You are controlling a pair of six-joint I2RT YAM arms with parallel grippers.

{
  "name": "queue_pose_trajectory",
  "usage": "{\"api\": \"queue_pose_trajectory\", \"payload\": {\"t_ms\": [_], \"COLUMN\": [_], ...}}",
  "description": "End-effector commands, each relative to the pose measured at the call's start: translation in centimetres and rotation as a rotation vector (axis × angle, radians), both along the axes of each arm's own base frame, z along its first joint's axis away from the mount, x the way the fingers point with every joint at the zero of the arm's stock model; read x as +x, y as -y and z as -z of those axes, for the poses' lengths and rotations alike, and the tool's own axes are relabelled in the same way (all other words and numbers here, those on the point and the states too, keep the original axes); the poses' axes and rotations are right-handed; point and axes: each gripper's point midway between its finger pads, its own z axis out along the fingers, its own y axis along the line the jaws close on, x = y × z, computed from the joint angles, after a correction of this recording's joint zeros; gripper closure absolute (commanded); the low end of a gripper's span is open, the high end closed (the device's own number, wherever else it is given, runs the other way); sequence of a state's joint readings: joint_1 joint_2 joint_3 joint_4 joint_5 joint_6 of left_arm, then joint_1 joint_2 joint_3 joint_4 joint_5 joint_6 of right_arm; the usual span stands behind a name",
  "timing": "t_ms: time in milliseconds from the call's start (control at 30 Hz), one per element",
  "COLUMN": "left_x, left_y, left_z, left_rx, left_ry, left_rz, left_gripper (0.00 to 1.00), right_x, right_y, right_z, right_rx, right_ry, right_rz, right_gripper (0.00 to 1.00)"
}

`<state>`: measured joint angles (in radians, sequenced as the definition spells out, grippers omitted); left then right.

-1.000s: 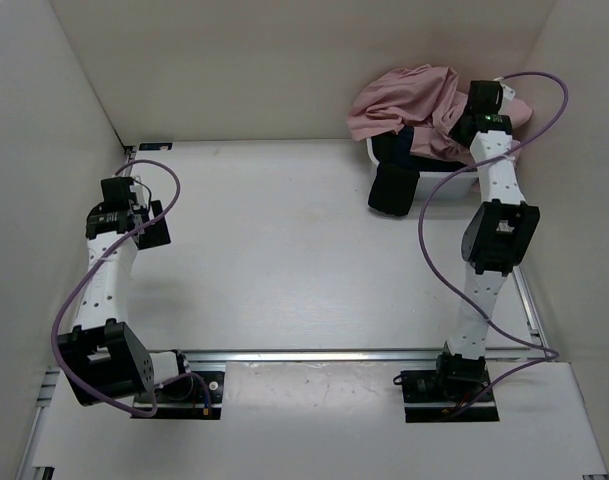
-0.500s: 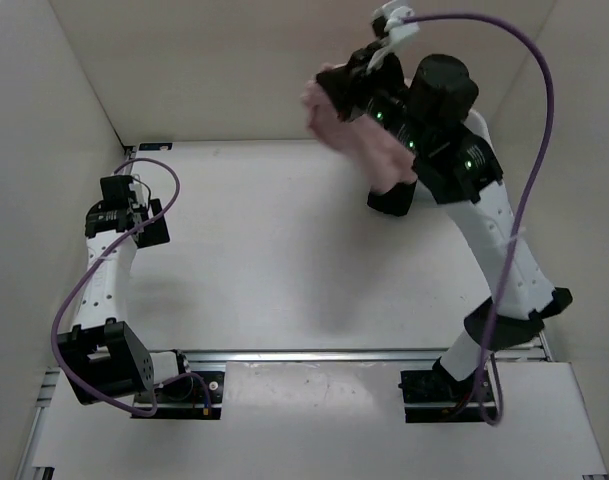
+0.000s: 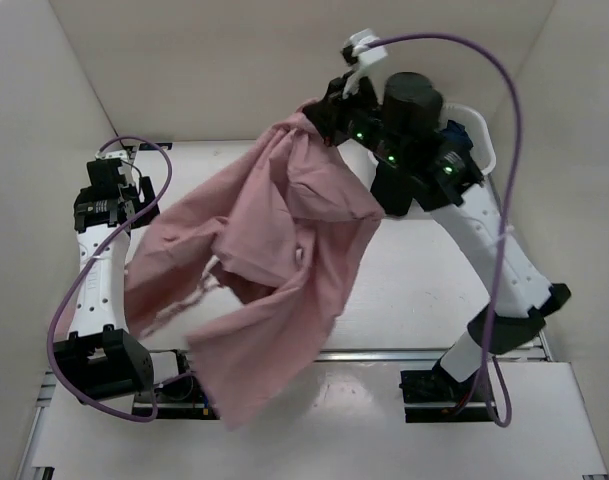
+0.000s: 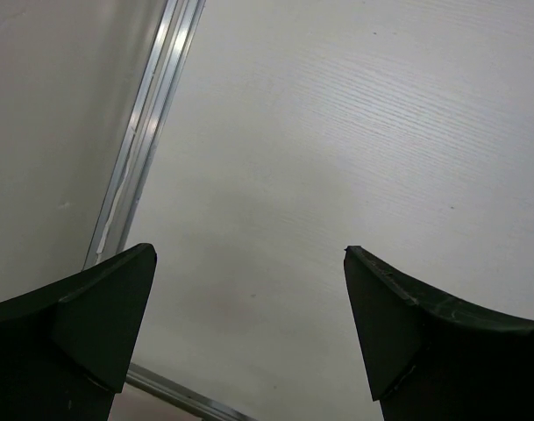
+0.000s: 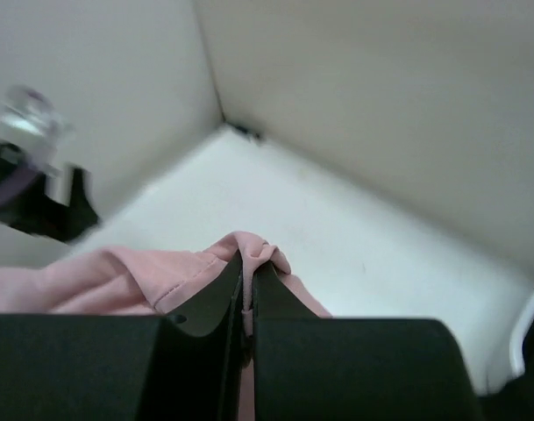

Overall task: Fold and stack the trousers
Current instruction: Grab the trousers from the pile, then flatten the trousers out

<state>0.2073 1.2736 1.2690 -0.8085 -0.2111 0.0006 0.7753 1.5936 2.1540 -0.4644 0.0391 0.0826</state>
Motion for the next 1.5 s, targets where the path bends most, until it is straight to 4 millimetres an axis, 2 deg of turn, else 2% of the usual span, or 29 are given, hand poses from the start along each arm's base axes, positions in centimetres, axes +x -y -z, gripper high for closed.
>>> {"api": "queue_pose_trajectory", "payload": {"t_ms": [0,100,233,300,400,500,567,667,700,733,767,833,867,900,933,967,1000,1033,1100,1133,1167,1200,1233,1267,1300,1333,1367,1400,1467], "left_x": [-0.2,-0.3,-0.1,-0.1,0.1,0.0,0.3,0.1,0.0,0.0,0.0,0.5,0.7,0.9,1.6,1.7,2.0,2.6,3.7,4.3,5.4,5.8,6.5,7.7,8.3,8.8,9.0,9.7,9.9], "left_y": [-0.5,-0.6,-0.7,-0.7,-0.3,-0.3,-0.4,-0.3,-0.5,-0.5,-0.5,-0.6,-0.6,-0.6,-0.6,-0.3,-0.2,0.6,1.7,4.1,5.2,6.6,8.2,11.7,13.8,16.0,20.6,23.3,28.5], "left_z": [-1.0,-1.0,-0.5,-0.5,-0.3,0.1,0.1,0.2,0.2,0.2,0.2,-0.4,-0.3,-0.7,-0.8,-0.8,-1.3,-0.8,-1.5,-1.3,-1.1,-0.8,-0.6,0.0,0.3,0.6,2.3,1.6,2.4], "left_rx": [0.029,0.036,0.032,0.032,0.015,0.011,0.011,0.009,0.015,0.015,0.015,0.018,0.017,0.019,0.012,-0.001,-0.006,-0.025,-0.022,-0.024,-0.001,0.019,0.046,0.099,0.122,0.142,0.164,0.164,0.165], "left_ry": [0.018,0.016,-0.002,-0.002,-0.007,-0.026,-0.027,-0.036,-0.037,-0.037,-0.037,-0.024,-0.028,-0.019,-0.018,-0.021,-0.007,-0.026,-0.011,-0.027,-0.04,-0.062,-0.072,-0.093,-0.101,-0.106,-0.141,-0.113,-0.114], "left_rz": [-0.024,-0.031,-0.031,-0.031,-0.014,-0.014,-0.014,-0.014,-0.02,-0.02,-0.02,-0.02,-0.02,-0.02,-0.013,-0.001,0.007,0.037,0.073,0.14,0.162,0.192,0.225,0.293,0.334,0.378,0.478,0.529,0.632], "left_gripper": [0.0,0.0,0.0,0.0,0.0,0.0,0.0,0.0,0.0,0.0,0.0,0.0,0.0,0.0,0.0,0.0,0.0,0.0,0.0,0.0,0.0,0.0,0.0,0.0,0.0,0.0,0.0,0.0,0.0], "right_x": [3.4,4.1,5.5,6.1,6.8,6.4,4.8,-1.4,-2.7,-4.3,-4.6,-6.3,-7.1,-8.0,-10.0,-10.0,-10.0,-9.8,-6.8,-6.4,-4.9,-3.9,-2.7,-0.6,1.1,0.6,1.1,1.0,0.5], "right_y": [0.4,0.5,2.6,2.7,2.5,0.2,-2.3,-7.1,-7.7,-8.8,-9.6,-11.5,-12.3,-13.0,-14.1,-13.9,-13.7,-12.8,-10.1,-7.7,-6.6,-4.7,-0.4,2.1,5.8,9.6,12.2,15.6,22.3], "right_z": [7.7,9.6,10.1,12.1,13.9,15.9,15.1,14.0,13.2,13.8,14.7,16.3,16.8,17.5,17.9,18.8,18.4,16.7,17.2,14.8,13.3,12.9,14.2,13.4,14.1,12.9,16.0,17.7,19.1], "right_rx": [-0.081,-0.09,-0.092,-0.129,-0.156,-0.192,-0.212,-0.244,-0.267,-0.293,-0.313,-0.351,-0.367,-0.398,-0.431,-0.483,-0.49,-0.477,-0.459,-0.372,-0.284,-0.224,-0.147,-0.065,-0.022,0.042,0.051,0.033,0.071], "right_ry": [-0.228,-0.294,-0.306,-0.353,-0.4,-0.439,-0.391,-0.308,-0.243,-0.246,-0.253,-0.263,-0.264,-0.243,-0.217,-0.211,-0.195,-0.161,-0.213,-0.235,-0.223,-0.247,-0.332,-0.299,-0.315,-0.288,-0.35,-0.394,-0.426], "right_rz": [0.115,0.143,0.271,0.286,0.255,0.136,-0.039,-0.39,-0.455,-0.515,-0.543,-0.616,-0.64,-0.674,-0.712,-0.677,-0.647,-0.603,-0.472,-0.402,-0.341,-0.286,-0.159,-0.019,0.132,0.267,0.413,0.568,0.939], "right_gripper": [1.0,1.0,1.0,1.0,1.0,1.0,1.0,1.0,1.0,1.0,0.99,0.85,0.64,0.14,0.04,0.01,0.01,0.01,0.01,0.01,0.01,0.01,0.01,0.01,0.01,0.01,0.01,0.01,0.01]}}
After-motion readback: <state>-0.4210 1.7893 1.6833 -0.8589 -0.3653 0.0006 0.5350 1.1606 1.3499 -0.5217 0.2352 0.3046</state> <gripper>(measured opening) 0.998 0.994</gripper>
